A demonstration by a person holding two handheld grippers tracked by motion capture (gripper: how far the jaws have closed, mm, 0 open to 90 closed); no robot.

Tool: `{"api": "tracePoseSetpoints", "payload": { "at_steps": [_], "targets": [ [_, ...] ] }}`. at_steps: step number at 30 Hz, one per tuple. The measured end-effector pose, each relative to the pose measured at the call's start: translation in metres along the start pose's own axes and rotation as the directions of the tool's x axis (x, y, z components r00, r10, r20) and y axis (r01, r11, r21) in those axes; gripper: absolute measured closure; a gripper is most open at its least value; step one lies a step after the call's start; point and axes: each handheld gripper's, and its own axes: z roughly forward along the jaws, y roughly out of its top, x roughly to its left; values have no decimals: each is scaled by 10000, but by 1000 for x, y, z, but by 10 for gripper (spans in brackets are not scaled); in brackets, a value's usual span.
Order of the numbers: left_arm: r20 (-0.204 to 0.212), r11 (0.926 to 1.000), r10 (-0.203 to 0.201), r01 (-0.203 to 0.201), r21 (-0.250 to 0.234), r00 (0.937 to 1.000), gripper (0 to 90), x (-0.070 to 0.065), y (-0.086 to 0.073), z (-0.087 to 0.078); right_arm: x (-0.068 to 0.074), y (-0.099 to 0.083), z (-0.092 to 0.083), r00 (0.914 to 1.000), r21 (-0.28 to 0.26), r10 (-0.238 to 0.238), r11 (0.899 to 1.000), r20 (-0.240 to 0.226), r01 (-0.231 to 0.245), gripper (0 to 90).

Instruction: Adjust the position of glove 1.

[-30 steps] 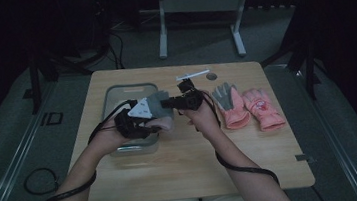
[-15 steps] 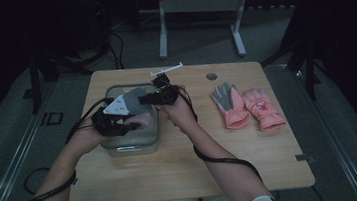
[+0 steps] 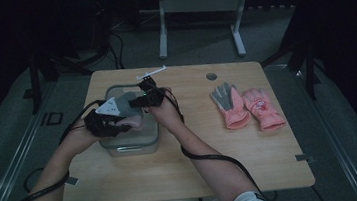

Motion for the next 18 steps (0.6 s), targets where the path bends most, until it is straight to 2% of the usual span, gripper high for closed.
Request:
{"api": "tracePoseSetpoints", "payload": {
  "at_steps": [4,7,10,14,16,18],
  "targets": [
    [83,9995,107,-109,299,9999,668,7,-1,12,-10,-3,11,9997,231,181,9996,167,-185,744],
    [-119,9966,632,-624,539,9979,666,7,-6,23,-16,-6,17,9992,337,267,9990,299,-277,744],
    [-52,9938,820,-813,758,9966,662,8,-9,34,-21,-7,23,9986,505,390,9979,349,-407,744],
    [172,9891,724,-740,1274,9972,656,15,-11,48,-27,-9,34,9978,809,399,9958,524,-441,743],
    [310,9868,677,-715,1451,9972,652,17,-11,53,-31,-10,36,9962,911,796,9924,354,-825,741],
    [301,9824,760,-800,1689,9967,651,19,-10,59,-33,-11,38,9958,1018,822,9911,399,-859,734]
  ]
}}
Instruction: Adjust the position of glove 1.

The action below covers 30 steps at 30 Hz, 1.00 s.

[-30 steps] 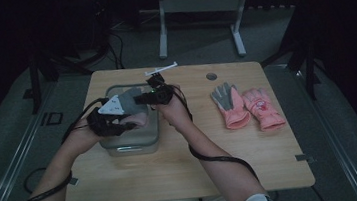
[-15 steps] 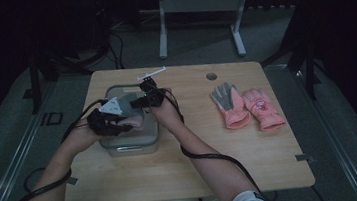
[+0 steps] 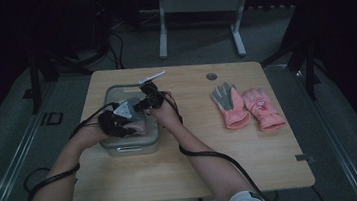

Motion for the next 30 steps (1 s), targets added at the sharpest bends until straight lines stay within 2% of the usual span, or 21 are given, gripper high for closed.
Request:
{"api": "tracePoseSetpoints", "payload": {
  "at_steps": [3,5,6,7,9,10,12,14,16,17,18,19,23,25,27,29,30],
  "targets": [
    [108,9994,131,-134,305,9999,650,3,3,5,0,1,1,9997,122,-170,9998,187,168,719],
    [261,9985,45,-59,544,9996,648,7,5,8,3,2,2,9979,283,-488,9985,422,476,700],
    [338,9981,6,-27,619,9994,642,7,6,10,3,2,1,9977,312,-493,9984,458,479,674],
    [445,9970,-54,20,769,9990,638,9,6,11,3,1,0,9977,307,-484,9984,484,469,659],
    [314,9940,-54,19,1094,9995,630,11,8,14,2,0,-6,9964,150,-497,9987,694,488,627],
    [409,9932,-143,95,1162,9991,630,12,8,15,1,-1,-9,9952,59,-563,9984,797,560,620],
    [348,9922,-109,65,1246,9993,628,13,9,16,-1,-2,-14,9955,-40,-522,9986,793,527,621],
    [420,9905,-217,157,1368,9989,611,13,10,17,-9,-7,-27,9982,-312,-245,9992,552,263,622],
    [428,9894,-317,253,1429,9986,565,13,11,17,-12,-12,-36,9992,-414,-319,9986,233,328,611],
    [428,9894,-317,253,1429,9986,524,13,11,17,-12,-12,-36,9992,-414,-319,9986,233,328,611],
    [260,9899,-583,544,1311,9980,524,13,12,16,-12,-13,-38,9991,-423,-393,9983,161,399,591],
    [223,9900,-650,616,1269,9976,409,13,13,15,-12,-17,-44,9986,-478,-523,9975,-43,521,562],
    [94,9895,-1029,1014,1027,9947,297,15,17,4,-12,-23,-60,9969,-840,-667,9945,-415,630,510],
    [101,9879,-1349,1337,791,9908,236,16,19,-2,-12,-26,-68,9954,-1026,-791,9920,-540,733,456],
    [-9,9899,-1302,1300,568,9915,156,13,21,-9,-13,-29,-76,9934,-1159,-933,9896,-662,853,422],
    [-54,9892,-1397,1398,444,9902,140,12,23,-12,-14,-30,-80,9925,-1256,-969,9883,-745,871,394],
    [265,9833,-1818,1819,-25,9830,140,10,27,-18,-15,-31,-84,9916,-1433,-1049,9853,-763,932,368]
  ]
}}
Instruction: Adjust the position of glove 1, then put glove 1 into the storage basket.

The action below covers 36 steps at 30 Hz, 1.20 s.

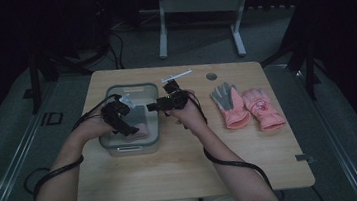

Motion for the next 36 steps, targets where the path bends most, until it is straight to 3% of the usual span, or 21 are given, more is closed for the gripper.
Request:
{"api": "tracePoseSetpoints", "payload": {
  "at_steps": [1,2,4,6,8,10,11,13,14,16,18,21,23,24,30,35,36],
  "targets": [
    [-11,9999,-7,7,-162,10000,76,-3,2,-2,-2,-2,-10,9999,-212,-166,9996,-39,165,295],
    [-69,9994,-83,80,-332,9999,70,-5,3,-4,-3,-4,-14,9996,-285,-212,9994,-189,207,261],
    [221,9978,-275,288,-592,9994,33,-9,7,-7,-4,-6,-20,9989,-248,-347,9991,-326,339,212],
    [343,9953,-563,588,-771,9978,24,-16,11,-8,-6,-10,-25,9986,-315,-426,9986,-318,416,212],
    [431,9921,-568,612,-1094,9975,22,-24,14,-9,-7,-15,-31,9980,-401,-636,9972,-47,634,197],
    [521,9843,-745,818,-1567,9959,22,-33,18,-9,-11,-20,-39,9980,-506,-631,9967,-13,629,204],
    [521,9843,-745,818,-1567,9959,22,-33,18,-9,-11,-20,-39,9980,-506,-631,9967,-13,629,204],
    [593,9831,-542,637,-1716,9968,22,-45,22,-9,-16,-28,-48,9939,-607,-1103,9920,97,1107,212],
    [593,9831,-542,637,-1716,9968,22,-45,22,-9,-16,-28,-48,9939,-607,-1103,9920,97,1107,212],
    [822,9783,-174,340,-2046,9965,22,-60,28,-9,-22,-35,-57,9879,-606,-1492,9866,423,1516,200],
    [996,9739,-55,280,-2254,9950,23,-68,31,-8,-27,-39,-63,9889,-759,-1432,9864,403,1459,178],
    [802,9688,123,80,-2477,9967,23,-84,37,-4,-35,-45,-73,9959,-920,-894,9917,95,899,120],
    [705,9680,251,-66,-2507,9972,23,-89,39,-2,-37,-47,-76,9961,-1029,-874,9908,127,883,124],
    [533,9639,385,-231,-2653,9978,23,-99,43,1,-38,-48,-79,9951,-962,-954,9906,252,974,136],
    [963,9509,720,-391,-3070,9927,22,-125,51,11,-52,-57,-103,9912,-951,-998,9896,873,1080,372],
    [953,9503,1037,-703,-3034,9900,22,-148,53,25,-66,-64,-120,9840,-982,-868,9898,1553,1028,530],
    [1020,9469,1026,-657,-3148,9895,22,-153,51,28,-69,-64,-122,9824,-988,-825,9901,1678,1001,551]
  ]
}}
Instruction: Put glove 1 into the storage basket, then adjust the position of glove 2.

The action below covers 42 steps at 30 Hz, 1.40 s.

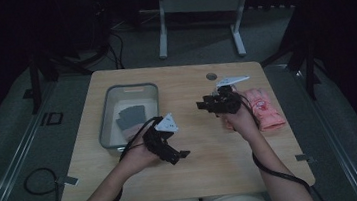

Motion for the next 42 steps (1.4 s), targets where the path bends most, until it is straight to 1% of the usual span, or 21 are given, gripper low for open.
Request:
{"api": "tracePoseSetpoints", "payload": {
  "at_steps": [3,4,5,7,10,14,16,18,19,21,23,24,26,28,31,32,34,37,39,41,42],
  "targets": [
    [140,9994,-124,128,-306,9998,22,-12,-8,11,-14,-3,-9,9980,112,-42,9999,625,35,585],
    [291,9994,-200,208,-292,9994,22,-16,-12,16,-17,-4,-11,9973,159,14,9999,730,-26,611],
    [268,9993,-191,199,-313,9995,22,-18,-14,19,-23,-5,-15,9963,174,124,9998,856,-139,620],
    [290,9988,-377,386,-300,9989,22,-24,-23,28,-32,-6,-18,9934,203,51,9998,1150,-75,630],
    [373,9987,-495,499,-105,9981,22,-30,-34,39,-47,-8,-24,9926,202,-141,9997,1204,117,634],
    [828,9953,-961,970,-67,9919,22,-33,-47,49,-63,-9,-31,9851,369,-275,9991,1698,215,628],
    [882,9940,-1077,1087,-71,9903,22,-35,-53,55,-69,-9,-31,9825,424,-284,9989,1842,210,624],
    [654,9962,-874,874,31,9940,23,-38,-57,57,-78,-11,-28,9855,525,-416,9981,1643,334,621],
    [525,9973,-719,710,183,9960,23,-38,-57,57,-80,-12,-27,9846,590,-455,9976,1687,360,625],
    [329,9970,-761,756,157,9966,23,-40,-60,56,-86,-13,-22,9815,915,-536,9951,1836,373,628],
    [-321,9980,-632,634,60,9975,23,-43,-65,56,-92,-14,-15,9772,1191,-610,9922,2035,371,628],
    [-726,9978,-659,649,-157,9952,23,-47,-68,56,-95,-14,-12,9756,1276,-624,9912,2105,359,629],
    [-665,9962,-844,828,-262,9942,22,-50,-70,57,-103,-16,-3,9799,1338,-472,9908,1938,213,618],
    [-702,9976,-690,684,-122,9951,23,-53,-70,59,-111,-19,5,9745,1625,-399,9867,2210,36,605],
    [-572,9984,-566,567,2,9968,23,-56,-69,62,-118,-26,16,9727,1907,-176,9813,2315,-276,577],
    [-622,9983,-579,579,-8,9964,23,-57,-69,63,-119,-28,19,9705,2063,-243,9781,2401,-265,572],
    [-538,9981,-614,614,-19,9967,23,-57,-69,63,-120,-33,25,9599,2559,-673,9667,2722,-48,562],
    [-610,9984,-554,547,-131,9966,23,-58,-69,61,-122,-42,35,9554,3030,-902,9530,2813,8,561],
    [-734,9991,-414,409,-78,9964,23,-59,-69,61,-121,-44,39,9536,3056,-948,9522,2858,31,598],
    [-740,9995,-314,318,38,9968,23,-59,-70,61,-120,-44,42,9536,3037,-655,9523,2939,-282,661],
    [-731,9994,-349,352,37,9967,23,-59,-70,62,-119,-45,44,9509,3018,-572,9526,3043,-392,693]
  ]
}}
